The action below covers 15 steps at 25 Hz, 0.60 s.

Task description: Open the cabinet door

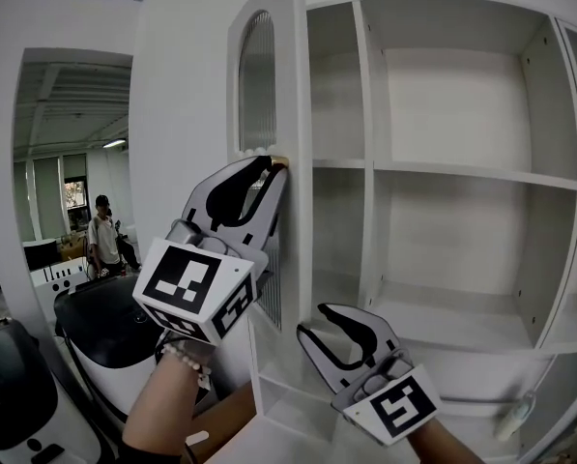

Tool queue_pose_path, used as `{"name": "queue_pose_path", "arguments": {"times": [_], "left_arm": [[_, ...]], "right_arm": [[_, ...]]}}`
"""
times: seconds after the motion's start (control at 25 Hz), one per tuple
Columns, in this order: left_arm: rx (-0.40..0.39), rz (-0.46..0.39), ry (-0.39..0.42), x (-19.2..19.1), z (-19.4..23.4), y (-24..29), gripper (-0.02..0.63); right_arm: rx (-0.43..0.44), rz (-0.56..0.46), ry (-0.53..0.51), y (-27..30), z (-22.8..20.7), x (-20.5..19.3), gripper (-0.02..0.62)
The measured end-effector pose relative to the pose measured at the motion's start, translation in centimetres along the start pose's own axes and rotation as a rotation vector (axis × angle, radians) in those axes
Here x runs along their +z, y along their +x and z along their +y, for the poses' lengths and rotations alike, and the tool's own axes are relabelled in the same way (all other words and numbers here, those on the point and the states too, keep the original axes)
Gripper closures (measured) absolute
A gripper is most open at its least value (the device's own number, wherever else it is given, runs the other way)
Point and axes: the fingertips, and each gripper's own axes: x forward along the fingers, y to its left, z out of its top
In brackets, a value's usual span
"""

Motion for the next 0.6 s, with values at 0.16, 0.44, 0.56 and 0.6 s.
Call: {"name": "queue_pose_path", "arguments": {"times": [0.16, 0.44, 0.56, 0.6], "left_arm": [[0.003, -0.004, -0.023, 0.3, 0.3, -0.4, 0.525], [0.005, -0.016, -0.062, 0.3, 0.5, -0.5, 0.522], [0.013, -0.038, -0.083, 0.3, 0.4, -0.5, 0.517], [0.019, -0.043, -0.081, 0.2, 0.4, -0.6, 0.517]], "right_arm": [[0.048, -0.018, 0.035, 0.6, 0.9, -0.1, 0.469], [0.080, -0.049, 0.092, 0.8, 1.3, 0.0, 0.471], [0.070, -0.052, 0.074, 0.8, 1.2, -0.1, 0.471], [0.071, -0.051, 0.068, 0.8, 1.2, -0.1, 0.472]]}}
